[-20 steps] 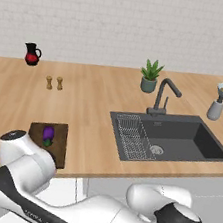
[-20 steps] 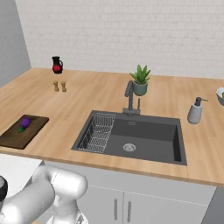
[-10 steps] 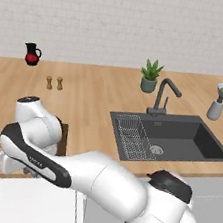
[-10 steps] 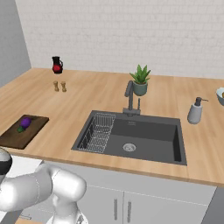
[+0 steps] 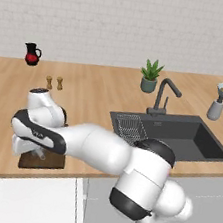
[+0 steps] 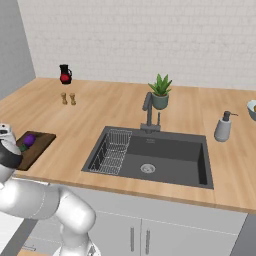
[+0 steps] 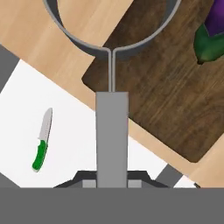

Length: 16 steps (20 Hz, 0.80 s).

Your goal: Place the appropriate cutting tool for cutting the eggplant skin on the cutting board.

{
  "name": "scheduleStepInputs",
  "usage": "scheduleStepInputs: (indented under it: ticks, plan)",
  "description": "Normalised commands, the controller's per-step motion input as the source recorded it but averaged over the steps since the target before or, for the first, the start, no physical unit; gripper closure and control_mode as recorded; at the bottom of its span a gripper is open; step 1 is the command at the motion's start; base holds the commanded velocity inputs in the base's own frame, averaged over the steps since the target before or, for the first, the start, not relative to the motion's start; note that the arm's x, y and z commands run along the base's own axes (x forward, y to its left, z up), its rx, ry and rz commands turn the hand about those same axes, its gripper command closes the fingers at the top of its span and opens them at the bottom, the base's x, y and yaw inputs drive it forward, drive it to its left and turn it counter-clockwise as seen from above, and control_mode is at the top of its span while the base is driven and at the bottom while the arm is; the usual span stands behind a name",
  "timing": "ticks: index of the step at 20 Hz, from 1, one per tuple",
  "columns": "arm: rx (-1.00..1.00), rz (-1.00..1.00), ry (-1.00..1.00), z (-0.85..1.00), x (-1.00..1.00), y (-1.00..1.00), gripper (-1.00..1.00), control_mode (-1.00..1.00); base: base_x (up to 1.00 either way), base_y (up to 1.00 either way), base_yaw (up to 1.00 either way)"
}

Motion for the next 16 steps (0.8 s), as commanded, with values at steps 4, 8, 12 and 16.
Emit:
scheduleStepInputs:
  ticks: [4,8,12,16]
  plan:
    - [-0.06,0.00,0.00,-0.51,0.64,0.00,1.00,-1.00,0.00,0.00,0.00]
    - [-0.05,0.00,0.00,-0.41,0.56,0.00,1.00,-1.00,0.00,0.00,0.00]
    - [-0.03,0.00,0.00,-0.32,0.55,0.00,1.00,-1.00,0.00,0.00,0.00]
    - [-0.03,0.00,0.00,-0.40,0.40,0.00,1.00,-1.00,0.00,0.00,0.00]
